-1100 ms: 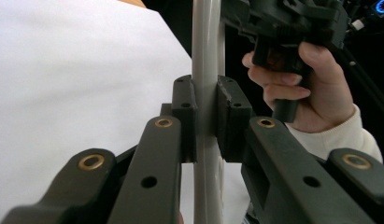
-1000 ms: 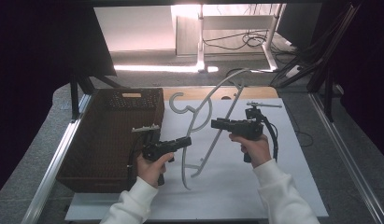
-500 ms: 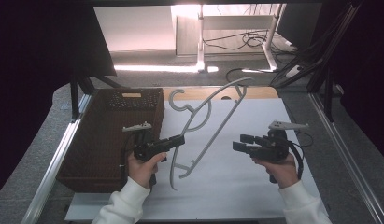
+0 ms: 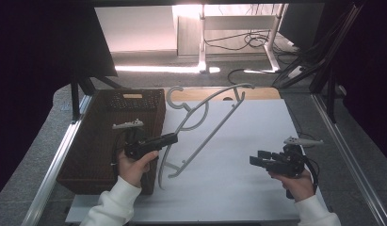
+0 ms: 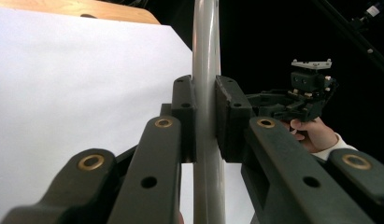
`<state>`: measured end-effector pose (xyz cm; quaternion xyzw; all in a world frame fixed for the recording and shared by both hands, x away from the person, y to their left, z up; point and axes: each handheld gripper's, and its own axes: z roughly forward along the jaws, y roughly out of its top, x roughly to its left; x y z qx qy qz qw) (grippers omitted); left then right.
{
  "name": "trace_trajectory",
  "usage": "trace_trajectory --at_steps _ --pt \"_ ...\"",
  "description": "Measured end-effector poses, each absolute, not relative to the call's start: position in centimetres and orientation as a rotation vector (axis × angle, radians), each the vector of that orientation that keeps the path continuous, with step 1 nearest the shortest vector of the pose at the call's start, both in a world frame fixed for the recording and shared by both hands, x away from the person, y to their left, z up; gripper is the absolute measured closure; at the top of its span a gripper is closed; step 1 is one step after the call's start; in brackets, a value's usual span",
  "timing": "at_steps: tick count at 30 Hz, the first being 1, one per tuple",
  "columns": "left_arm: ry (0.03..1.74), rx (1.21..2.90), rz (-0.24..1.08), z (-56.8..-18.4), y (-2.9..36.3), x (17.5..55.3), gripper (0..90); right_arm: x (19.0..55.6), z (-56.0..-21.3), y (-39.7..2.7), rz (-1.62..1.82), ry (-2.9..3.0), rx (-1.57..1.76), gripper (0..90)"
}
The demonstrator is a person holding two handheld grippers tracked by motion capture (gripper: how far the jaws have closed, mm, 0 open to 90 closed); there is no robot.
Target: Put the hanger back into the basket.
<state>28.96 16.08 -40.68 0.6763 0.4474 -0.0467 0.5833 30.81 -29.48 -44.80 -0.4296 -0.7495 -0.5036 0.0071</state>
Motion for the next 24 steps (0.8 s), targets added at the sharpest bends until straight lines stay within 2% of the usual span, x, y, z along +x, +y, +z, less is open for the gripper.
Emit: trace_trajectory --at_steps 24 --pt "1.071 1.569 0.030 -37.0 22.4 28.4 80.0 31.1 -45.6 -29.1 -1.470 -2.424 -1.379 35.1"
